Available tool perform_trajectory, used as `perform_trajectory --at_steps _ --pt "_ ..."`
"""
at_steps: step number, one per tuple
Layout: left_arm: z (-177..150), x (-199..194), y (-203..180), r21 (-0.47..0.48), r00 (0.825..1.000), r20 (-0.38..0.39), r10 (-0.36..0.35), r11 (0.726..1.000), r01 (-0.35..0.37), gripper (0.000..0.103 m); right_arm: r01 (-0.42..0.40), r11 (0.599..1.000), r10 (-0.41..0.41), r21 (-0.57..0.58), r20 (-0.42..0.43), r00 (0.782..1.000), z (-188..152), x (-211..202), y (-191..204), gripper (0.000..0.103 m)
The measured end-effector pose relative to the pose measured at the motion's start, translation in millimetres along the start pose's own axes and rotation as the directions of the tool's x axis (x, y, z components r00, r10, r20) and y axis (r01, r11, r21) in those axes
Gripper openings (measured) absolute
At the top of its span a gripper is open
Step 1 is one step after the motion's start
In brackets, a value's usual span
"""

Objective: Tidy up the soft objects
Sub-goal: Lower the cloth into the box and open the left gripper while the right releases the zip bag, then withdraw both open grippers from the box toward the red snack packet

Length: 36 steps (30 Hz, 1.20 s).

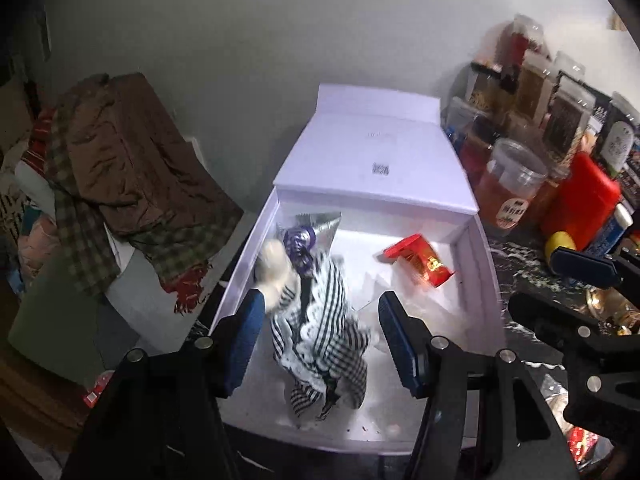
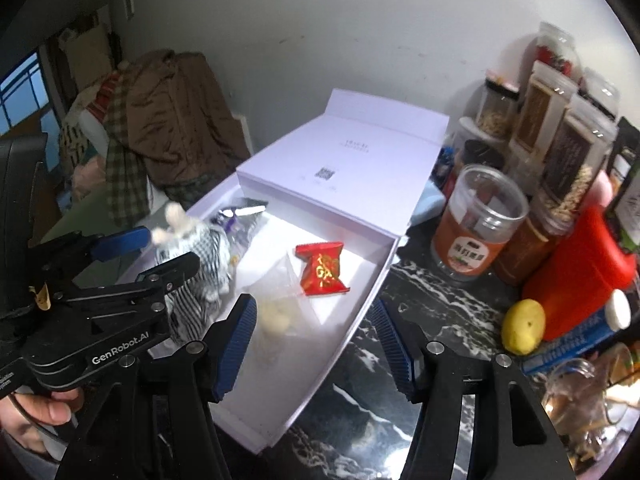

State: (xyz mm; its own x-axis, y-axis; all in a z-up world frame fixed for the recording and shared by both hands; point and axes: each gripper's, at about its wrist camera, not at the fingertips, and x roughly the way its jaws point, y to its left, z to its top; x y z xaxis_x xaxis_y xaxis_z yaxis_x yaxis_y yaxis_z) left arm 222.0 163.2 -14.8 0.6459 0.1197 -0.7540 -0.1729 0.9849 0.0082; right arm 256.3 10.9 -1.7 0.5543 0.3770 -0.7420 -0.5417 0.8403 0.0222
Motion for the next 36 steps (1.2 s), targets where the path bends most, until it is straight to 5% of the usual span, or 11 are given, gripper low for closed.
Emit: perform_trajectory --at_steps 10,23,36 --pt "5.8 -58.8 -8.7 0.011 0.995 0.101 -0.021 1.0 0.02 0.059 0.014 1.0 -0.017 0.022 0.133 0.991 -5.1 -66.7 -3.9 0.061" --pt "-7.8 -153.4 -33.7 0.083 0.962 0.258 -0.085 0.994 0.066 0.059 0.073 0.997 -0.069 0.001 0.313 0.947 -31.5 -162.4 1.1 0.065" --pt "-50.6 -201.7 -69.0 0.18 0.943 0.27 -0.193 0.973 0.147 0.059 0.096 0.995 -0.098 0.023 0.375 0.922 -84.1 -219.5 -2.9 0.073"
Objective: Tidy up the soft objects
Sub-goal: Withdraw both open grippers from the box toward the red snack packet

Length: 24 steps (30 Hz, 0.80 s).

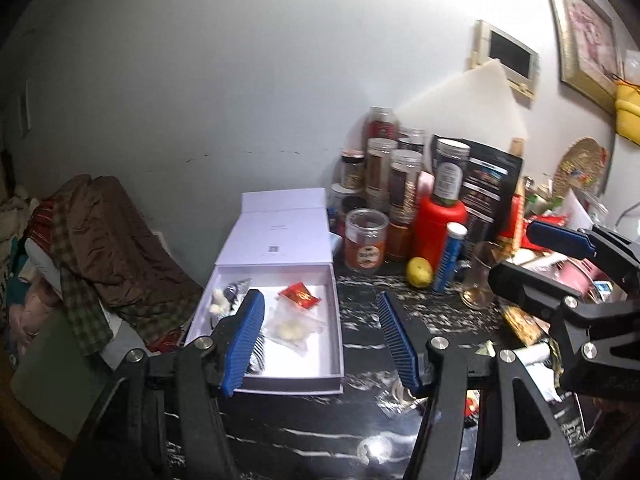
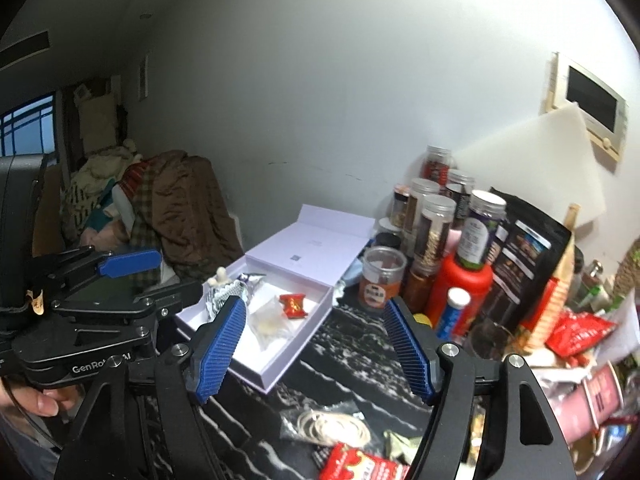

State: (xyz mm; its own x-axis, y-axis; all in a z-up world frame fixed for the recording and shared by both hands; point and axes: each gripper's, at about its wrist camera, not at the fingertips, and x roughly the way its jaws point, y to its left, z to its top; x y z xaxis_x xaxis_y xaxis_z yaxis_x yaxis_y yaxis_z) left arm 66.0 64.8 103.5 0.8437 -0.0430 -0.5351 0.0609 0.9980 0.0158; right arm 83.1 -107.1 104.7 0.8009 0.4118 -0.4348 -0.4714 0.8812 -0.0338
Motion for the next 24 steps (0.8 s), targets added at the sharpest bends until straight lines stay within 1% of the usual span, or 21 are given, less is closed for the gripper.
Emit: perform_trajectory --at_steps 6,9,14,17,22,24 --pt "-16.0 -7.0 -17.8 0.017 0.999 -0.022 -0.044 0.999 0.045 0.059 0.027 0.999 -0.027 0.022 -0.009 1.0 -21.3 -19.5 -9.2 0.073" --pt "-25.3 -12.8 -24.6 0.007 0.996 -0.023 -0.086 0.996 0.087 0.059 0.023 0.999 -0.023 0.031 -0.007 1.0 -32.6 -27.1 -12.0 0.075" --pt "-40.2 -19.8 -36.9 0.021 0.992 -0.032 -0.125 0.992 0.125 0.059 0.033 0.999 -0.032 0.034 -0.028 0.999 -53.4 -30.1 -16.0 0.076" --pt "-48.5 -17.9 -41.4 0.018 0.988 -0.052 -0.143 0.989 0.144 0.059 0.021 0.998 -0.018 0.066 -0.051 0.999 -65.1 -30.2 -21.4 0.076" --pt "-66.9 -9.0 -49.6 0.029 0.981 -0.095 -0.166 0.985 0.17 0.059 0.04 0.994 -0.032 0.098 -0.086 0.996 -87.8 -31.1 -29.7 0.076" --pt "-73.2 -4.8 -51.2 0.024 0.977 -0.114 -0.181 0.982 0.185 0.059 0.032 0.993 -0.02 0.115 -0.104 0.994 -98.5 -30.4 -34.0 0.076"
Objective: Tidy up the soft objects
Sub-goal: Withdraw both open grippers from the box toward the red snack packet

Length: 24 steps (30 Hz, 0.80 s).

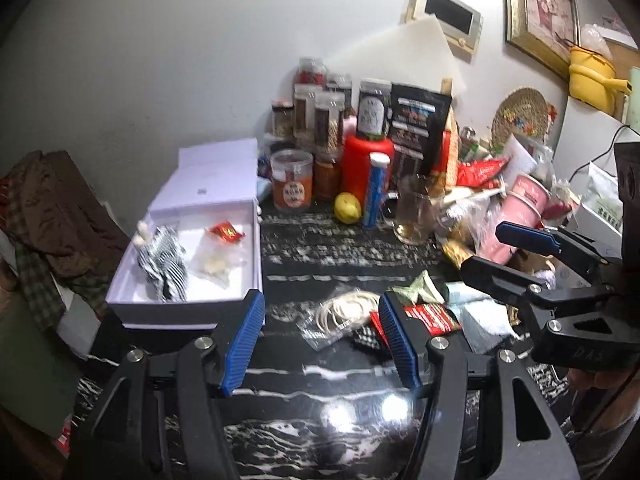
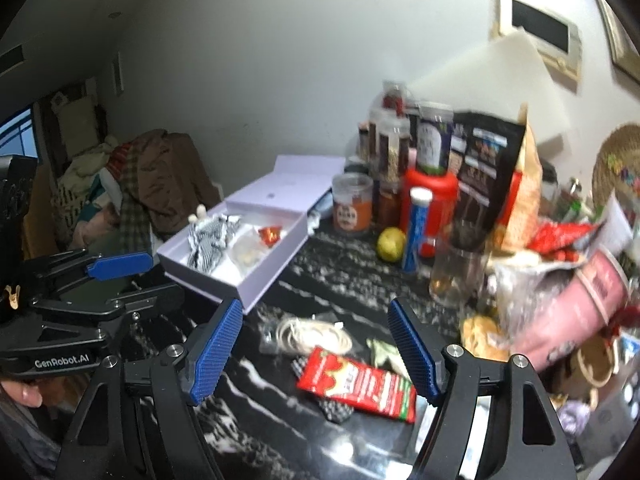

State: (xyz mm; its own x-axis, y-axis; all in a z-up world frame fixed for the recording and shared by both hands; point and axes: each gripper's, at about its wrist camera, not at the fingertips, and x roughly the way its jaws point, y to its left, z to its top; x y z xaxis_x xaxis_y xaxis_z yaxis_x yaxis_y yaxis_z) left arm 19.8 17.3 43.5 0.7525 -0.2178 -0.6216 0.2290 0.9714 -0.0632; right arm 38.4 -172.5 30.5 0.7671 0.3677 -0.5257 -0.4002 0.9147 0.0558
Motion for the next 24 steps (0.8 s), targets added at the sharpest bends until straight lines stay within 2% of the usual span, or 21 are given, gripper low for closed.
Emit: perform_trajectory --at_steps 3,6,13,18,21,24 --pt "-8.9 8.9 -2.8 -0.001 0.999 -0.029 -0.021 1.0 0.021 0.059 0.011 1.0 -0.01 0.016 -0.035 0.999 -13.4 5.8 -8.6 0.076" --pt "-22.7 11.8 -6.6 -0.017 0.998 -0.026 -0.051 0.999 0.05 0.059 0.02 1.0 -0.019 0.017 -0.065 0.998 -28.6 12.8 -17.3 0.076" --pt "-46.4 30.0 -17.6 -0.026 0.993 -0.096 -0.071 0.997 0.068 0.059 -0.005 1.0 0.006 0.014 -0.139 0.99 -59.0 35.1 -36.0 0.081" --pt "-57.4 46.5 -18.8 -0.056 0.986 -0.141 -0.092 0.995 0.085 0.059 0.006 1.0 -0.01 -0.018 -0.18 0.984 -73.6 48.6 -44.5 0.081" --pt "-62.4 59.1 -20.4 -0.069 0.98 -0.181 -0.088 0.995 0.077 0.059 0.003 0.999 -0.012 -0.045 -0.209 0.978 -79.0 58.1 -51.4 0.087" --pt "-64.7 70.8 -20.4 -0.102 0.974 -0.207 -0.094 0.992 0.075 0.059 -0.042 0.996 0.022 -0.079 -0.238 0.971 -83.3 69.1 -56.9 0.088"
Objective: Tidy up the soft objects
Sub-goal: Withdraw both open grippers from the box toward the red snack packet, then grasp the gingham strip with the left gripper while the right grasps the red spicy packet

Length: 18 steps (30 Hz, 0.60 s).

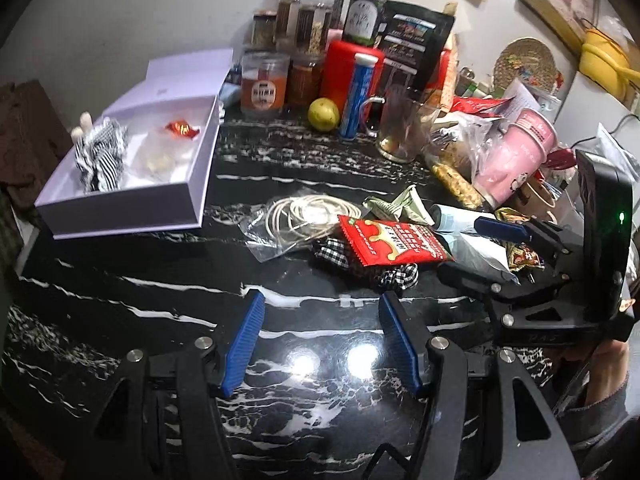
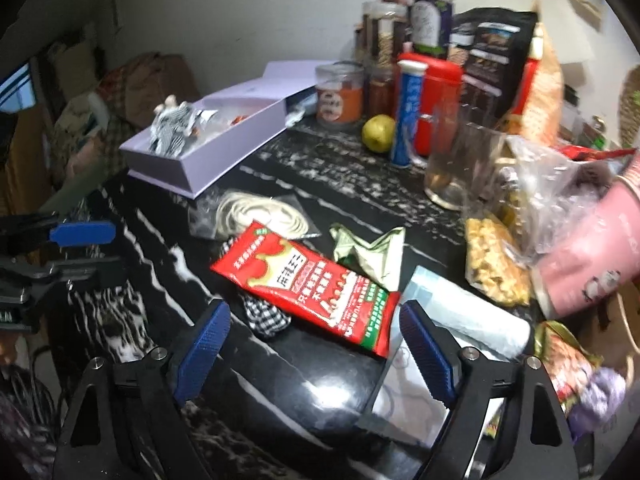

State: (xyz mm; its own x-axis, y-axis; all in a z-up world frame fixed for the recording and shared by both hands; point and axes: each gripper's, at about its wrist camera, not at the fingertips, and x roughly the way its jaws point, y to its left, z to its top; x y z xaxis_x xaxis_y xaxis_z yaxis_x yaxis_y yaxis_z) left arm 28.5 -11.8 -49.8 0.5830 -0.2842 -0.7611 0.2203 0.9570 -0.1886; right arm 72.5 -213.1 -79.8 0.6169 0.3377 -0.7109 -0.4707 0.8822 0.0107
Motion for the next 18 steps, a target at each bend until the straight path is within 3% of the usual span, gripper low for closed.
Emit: perform_trajectory --at_steps 7,13,18 --pt "13.7 12.8 5.7 -0.034 1.0 -0.013 -0.002 0.999 0.001 0.059 -0.037 0.998 0.034 -0.04 -0.067 0.997 1.2 27.2 -12.9 0.088" --pt "24.7 26.4 17.5 -0.044 1.0 -0.028 0.009 0.999 -0.01 0.059 -0.036 0.997 0.031 -0.064 -0.077 0.997 9.9 37.6 -20.4 0.088" --pt "31.0 34.1 23.1 -0.038 0.999 -0.035 -0.016 0.999 0.014 0.059 -0.079 0.983 0.066 -0.168 -0.085 0.994 21.4 47.6 -11.8 0.088"
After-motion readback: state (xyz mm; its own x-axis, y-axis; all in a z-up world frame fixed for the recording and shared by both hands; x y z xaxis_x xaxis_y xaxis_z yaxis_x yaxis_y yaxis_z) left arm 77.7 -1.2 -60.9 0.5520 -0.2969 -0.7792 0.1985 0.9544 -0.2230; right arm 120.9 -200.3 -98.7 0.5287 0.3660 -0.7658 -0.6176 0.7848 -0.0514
